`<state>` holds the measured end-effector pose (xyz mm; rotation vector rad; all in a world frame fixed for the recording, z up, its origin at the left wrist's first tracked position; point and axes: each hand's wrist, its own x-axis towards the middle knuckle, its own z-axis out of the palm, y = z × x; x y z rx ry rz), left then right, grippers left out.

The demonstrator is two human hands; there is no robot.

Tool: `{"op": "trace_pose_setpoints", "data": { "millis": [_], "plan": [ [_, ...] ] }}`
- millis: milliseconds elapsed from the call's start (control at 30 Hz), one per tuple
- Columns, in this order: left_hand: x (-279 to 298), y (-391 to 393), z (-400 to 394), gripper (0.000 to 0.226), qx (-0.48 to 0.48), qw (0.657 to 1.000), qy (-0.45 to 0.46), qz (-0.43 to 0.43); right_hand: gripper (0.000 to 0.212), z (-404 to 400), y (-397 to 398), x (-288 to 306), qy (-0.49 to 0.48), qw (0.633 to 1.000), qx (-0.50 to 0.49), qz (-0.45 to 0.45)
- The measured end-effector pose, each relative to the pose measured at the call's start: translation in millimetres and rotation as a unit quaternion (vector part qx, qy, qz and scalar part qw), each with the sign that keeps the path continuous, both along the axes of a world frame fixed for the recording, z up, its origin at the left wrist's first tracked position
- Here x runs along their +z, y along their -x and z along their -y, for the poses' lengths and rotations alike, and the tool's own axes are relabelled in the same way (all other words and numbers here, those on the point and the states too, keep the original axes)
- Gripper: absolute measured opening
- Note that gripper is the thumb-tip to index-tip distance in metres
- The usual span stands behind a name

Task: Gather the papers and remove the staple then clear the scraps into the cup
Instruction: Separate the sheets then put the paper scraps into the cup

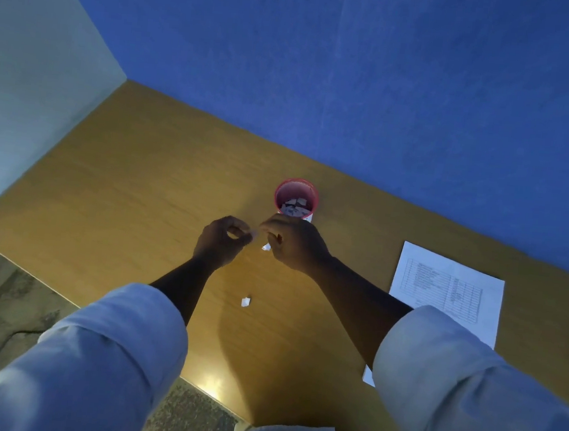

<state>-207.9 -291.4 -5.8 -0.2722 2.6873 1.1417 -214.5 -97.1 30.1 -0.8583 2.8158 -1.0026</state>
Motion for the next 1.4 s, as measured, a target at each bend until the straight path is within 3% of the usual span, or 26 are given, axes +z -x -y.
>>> {"op": "trace_pose_setpoints", "data": {
  "millis": [300,500,600,1033,1233,1400],
  "plan": [
    [-11,-30,20,0.062,-0.216,0.954,0.036,0.202,0.055,11,-6,-23,-0.155,0.978,0.028,0.137],
    [-16,-43,15,0.061,-0.277,0.944,0.079,0.161,0.064,14,-9,-30,-0.214,0.962,0.094,0.141],
    [-19,-44,15,0.045,-0.298,0.941,0.088,0.133,0.065,14,-11,-35,-0.234,0.955,0.113,0.146],
    [-26,-40,10,0.018,-0.240,0.959,0.081,0.127,0.035,-5,-22,-49,-0.226,0.969,0.017,0.102],
    [-26,-39,7,0.015,-0.194,0.970,0.053,0.137,0.041,-8,-22,-50,-0.216,0.965,-0.038,0.147],
    [-26,-35,4,0.013,-0.142,0.981,0.023,0.130,0.038,-13,-21,-47,-0.185,0.967,-0.017,0.171]
  ]
}}
